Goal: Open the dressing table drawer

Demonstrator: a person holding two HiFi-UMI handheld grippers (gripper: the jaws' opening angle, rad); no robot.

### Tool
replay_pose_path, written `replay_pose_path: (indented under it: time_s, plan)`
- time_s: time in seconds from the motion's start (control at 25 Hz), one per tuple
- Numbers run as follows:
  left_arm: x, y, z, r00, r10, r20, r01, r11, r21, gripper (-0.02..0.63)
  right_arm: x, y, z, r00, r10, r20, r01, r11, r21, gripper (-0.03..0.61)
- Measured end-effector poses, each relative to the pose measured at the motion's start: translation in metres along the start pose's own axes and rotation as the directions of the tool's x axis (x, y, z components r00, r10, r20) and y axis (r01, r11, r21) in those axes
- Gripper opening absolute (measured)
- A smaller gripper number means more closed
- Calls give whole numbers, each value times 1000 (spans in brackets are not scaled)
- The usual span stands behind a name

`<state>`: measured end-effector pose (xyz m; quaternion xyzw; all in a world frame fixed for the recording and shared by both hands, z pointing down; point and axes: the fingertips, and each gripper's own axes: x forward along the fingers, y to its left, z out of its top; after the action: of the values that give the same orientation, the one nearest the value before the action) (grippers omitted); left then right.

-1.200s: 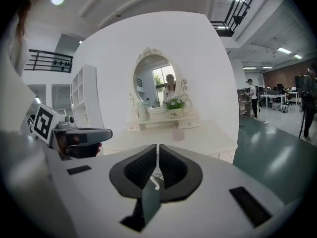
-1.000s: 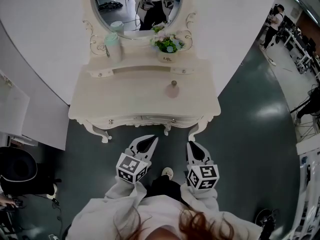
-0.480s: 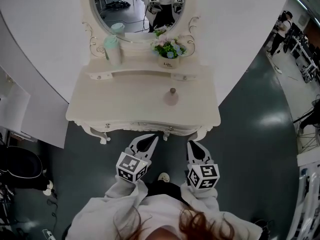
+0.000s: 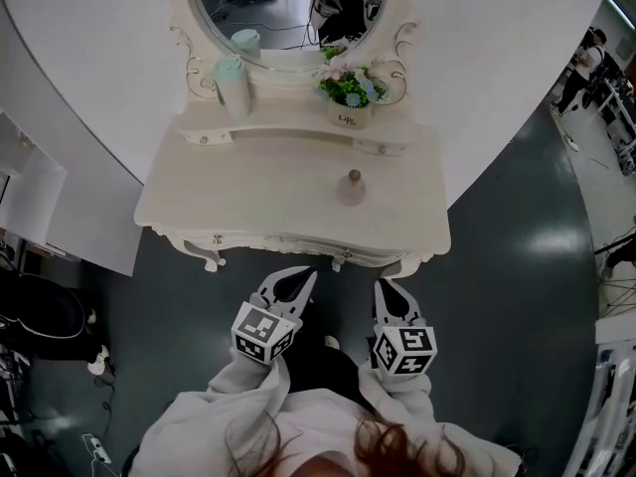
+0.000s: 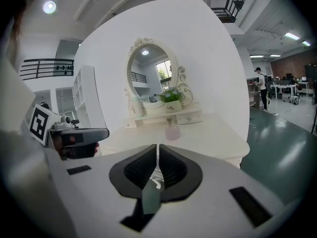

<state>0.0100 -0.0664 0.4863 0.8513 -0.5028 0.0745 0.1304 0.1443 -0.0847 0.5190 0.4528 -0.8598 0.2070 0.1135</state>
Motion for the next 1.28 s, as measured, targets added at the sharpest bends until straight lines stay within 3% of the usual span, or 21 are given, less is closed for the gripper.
replay_pose_path:
  time_s: [0.36, 0.84, 1.28]
  plan:
    - [32, 18, -3, 1000, -16, -27, 16, 1000, -19, 17, 31, -16, 7, 1000, -2, -21, 2, 1000, 10, 40]
    - [113, 81, 34, 999, -32, -23, 32, 999, -6, 17, 105, -60, 60, 999, -45, -8, 45, 999, 19, 40]
    - [164, 122, 53, 998, -59, -24, 58, 998, -20, 17, 155, -84, 86, 996, -82, -33, 82, 996, 25, 40]
